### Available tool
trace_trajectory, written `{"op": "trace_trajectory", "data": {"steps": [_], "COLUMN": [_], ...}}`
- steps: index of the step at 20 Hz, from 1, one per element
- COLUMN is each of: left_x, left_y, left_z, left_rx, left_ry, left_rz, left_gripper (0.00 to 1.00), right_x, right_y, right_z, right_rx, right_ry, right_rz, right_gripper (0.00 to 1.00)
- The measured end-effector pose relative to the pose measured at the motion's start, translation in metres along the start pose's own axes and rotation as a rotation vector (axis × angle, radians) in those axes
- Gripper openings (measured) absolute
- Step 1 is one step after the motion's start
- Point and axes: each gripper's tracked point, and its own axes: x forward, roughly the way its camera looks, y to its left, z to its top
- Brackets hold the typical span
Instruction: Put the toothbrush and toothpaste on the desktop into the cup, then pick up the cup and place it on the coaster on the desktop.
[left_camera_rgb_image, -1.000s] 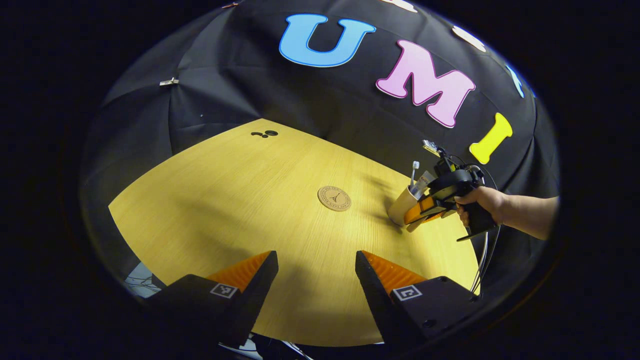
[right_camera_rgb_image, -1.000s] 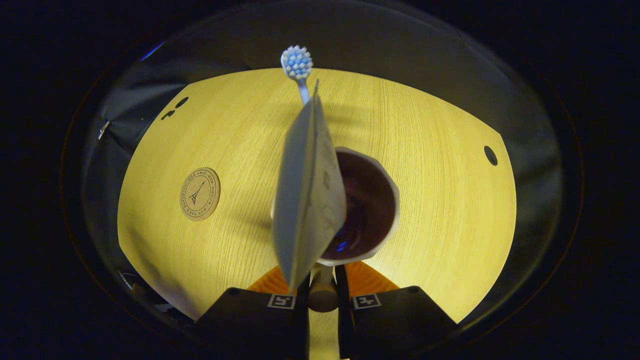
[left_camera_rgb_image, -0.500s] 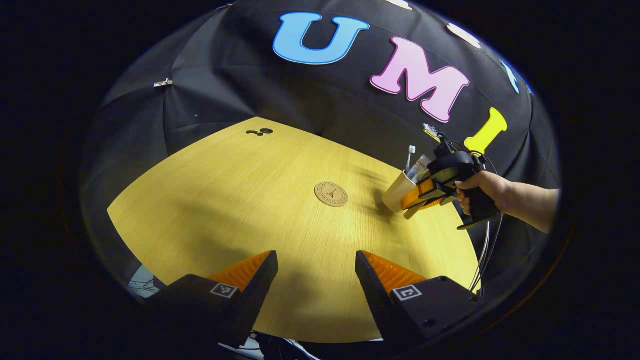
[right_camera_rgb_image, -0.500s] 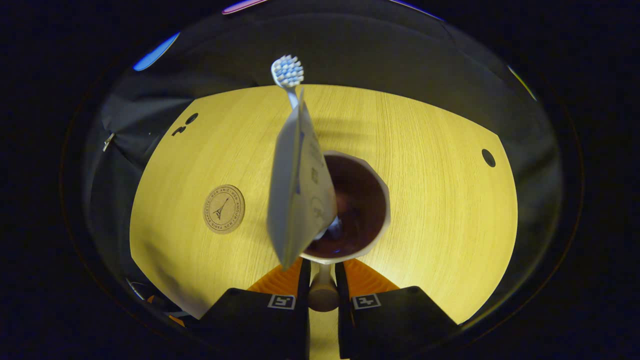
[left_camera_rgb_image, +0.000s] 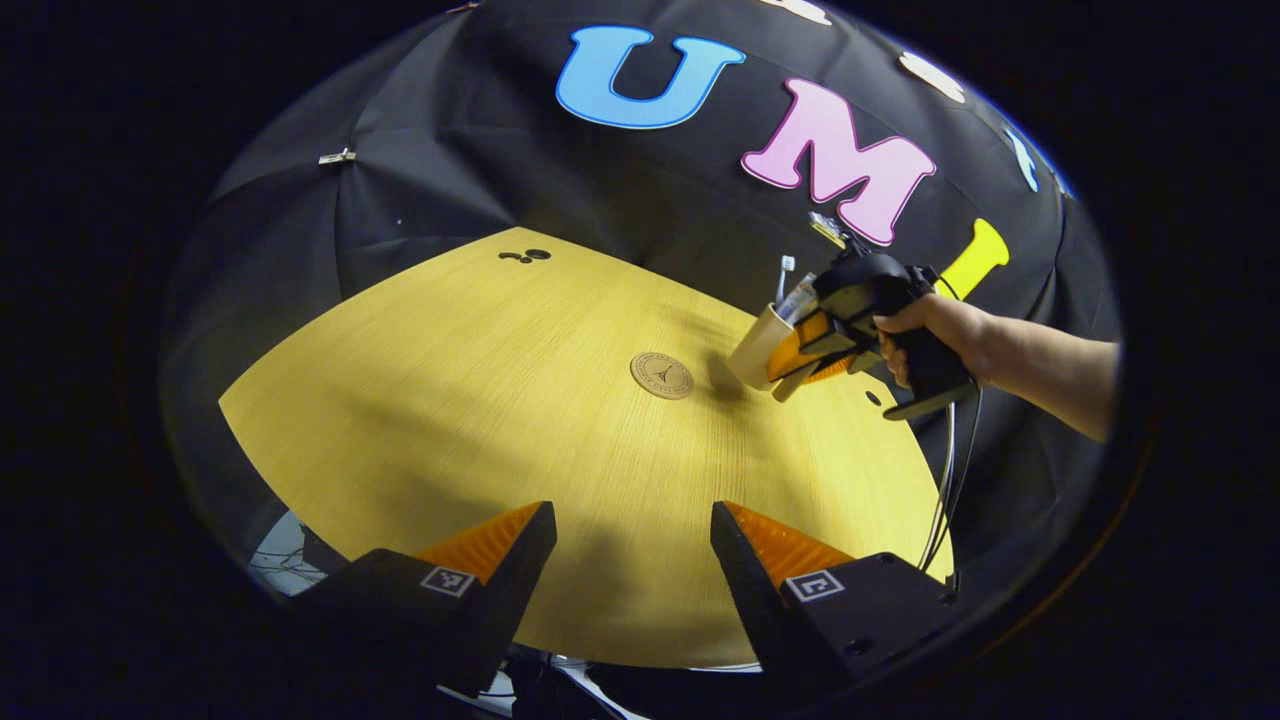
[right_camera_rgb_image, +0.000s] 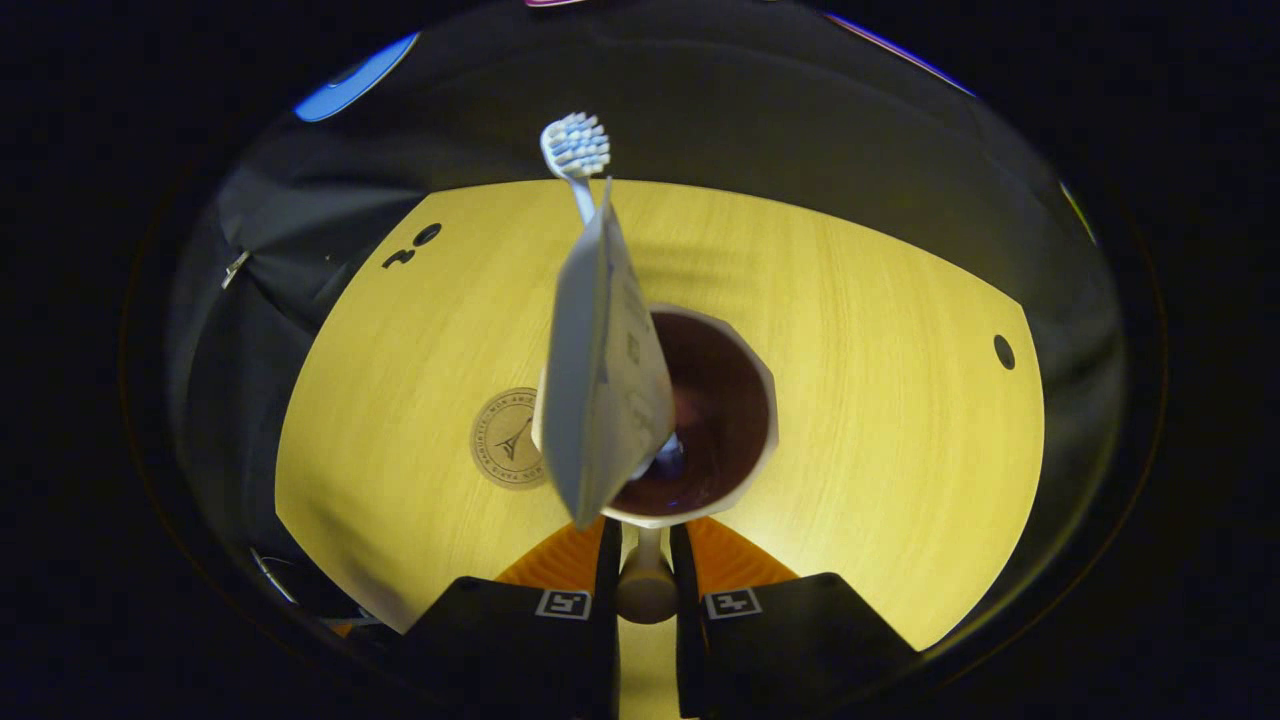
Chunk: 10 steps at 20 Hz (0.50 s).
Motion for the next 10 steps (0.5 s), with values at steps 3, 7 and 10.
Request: {"op": "trace_trajectory", "data": {"steps": [3,7,10], "left_x": [-0.006,-0.013,-0.017], "left_y": [0.004,0.011,0.016], "left_z": [-0.002,-0.001,0.002], "left_rx": [-0.024,-0.032,-0.035], "left_ry": [0.002,-0.002,-0.011], "left_rz": [-0.002,0.006,0.010], "left_gripper": [0.97,0.97,0.97], "right_x": [0.006,0.015,0.024], "right_y": [0.023,0.054,0.070], "right_z": [0.002,-0.001,0.001], "right_rx": [-0.025,-0.055,-0.045], "right_ry": [0.002,0.019,0.030], "right_rz": [0.012,0.037,0.053], "right_gripper": [0.26,0.26,0.26]}}
